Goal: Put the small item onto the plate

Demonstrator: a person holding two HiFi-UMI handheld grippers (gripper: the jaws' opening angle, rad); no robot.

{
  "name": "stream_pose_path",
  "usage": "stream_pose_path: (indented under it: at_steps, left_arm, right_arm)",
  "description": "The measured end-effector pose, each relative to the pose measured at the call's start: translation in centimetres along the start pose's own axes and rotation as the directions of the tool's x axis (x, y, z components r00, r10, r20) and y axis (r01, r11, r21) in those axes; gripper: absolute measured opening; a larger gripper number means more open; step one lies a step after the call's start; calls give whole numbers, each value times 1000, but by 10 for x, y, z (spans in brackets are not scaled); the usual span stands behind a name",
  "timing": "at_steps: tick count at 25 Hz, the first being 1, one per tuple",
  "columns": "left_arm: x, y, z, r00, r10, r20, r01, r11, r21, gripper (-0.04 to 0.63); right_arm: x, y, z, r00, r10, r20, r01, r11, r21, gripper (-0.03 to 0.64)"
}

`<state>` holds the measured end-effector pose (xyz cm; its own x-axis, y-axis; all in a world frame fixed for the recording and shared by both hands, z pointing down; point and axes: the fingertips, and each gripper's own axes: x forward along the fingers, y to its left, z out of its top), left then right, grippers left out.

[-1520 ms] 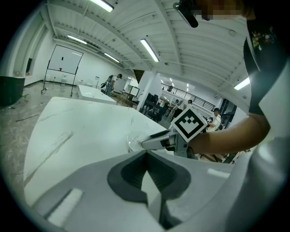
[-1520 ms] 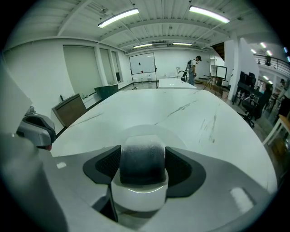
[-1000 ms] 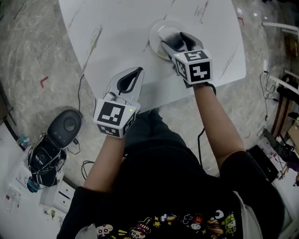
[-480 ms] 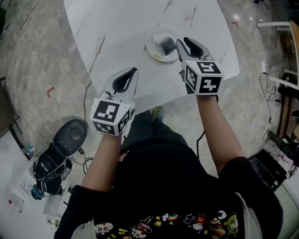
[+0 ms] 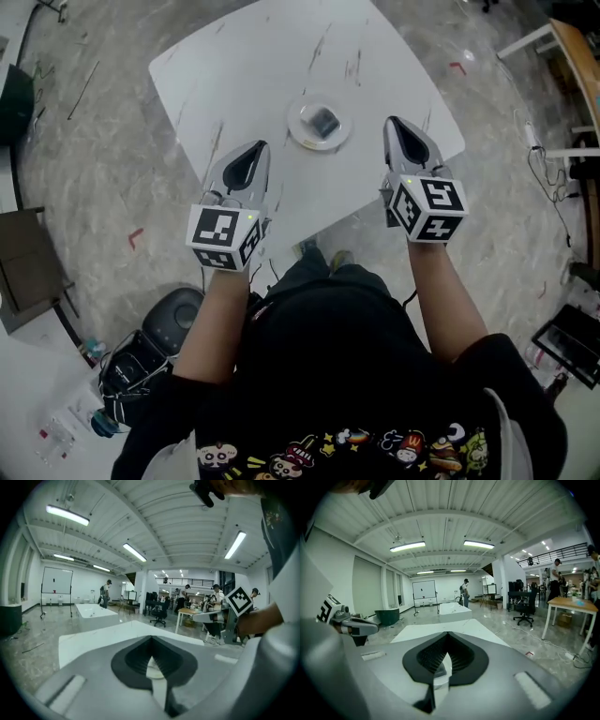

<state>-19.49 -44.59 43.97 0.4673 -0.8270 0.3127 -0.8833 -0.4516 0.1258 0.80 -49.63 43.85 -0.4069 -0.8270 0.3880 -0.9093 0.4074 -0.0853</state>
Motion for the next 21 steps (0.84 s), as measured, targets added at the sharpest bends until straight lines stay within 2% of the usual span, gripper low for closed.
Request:
stream_pose_path:
  at_steps: [3, 8, 15, 21]
  left_arm:
    - [-13, -2, 27, 994, 44, 101, -48, 998, 40, 0]
    - [-26, -12, 45, 985, 62, 161, -72, 996, 51, 0]
    - [-16, -24, 40, 988, 49, 148, -57, 997, 51, 0]
    - [-12, -24, 27, 989, 67, 132, -74, 996, 47, 0]
  right_arm:
    - [-21, 3, 10, 999, -5, 46, 5, 1000, 11, 18]
    - [-46, 12, 22, 996, 0, 84, 0, 1000, 0, 18]
    - [-46, 27, 13, 997, 30, 75, -30, 1000, -5, 18]
    - [-43, 33, 7, 997, 41, 71, -39, 999, -18, 18]
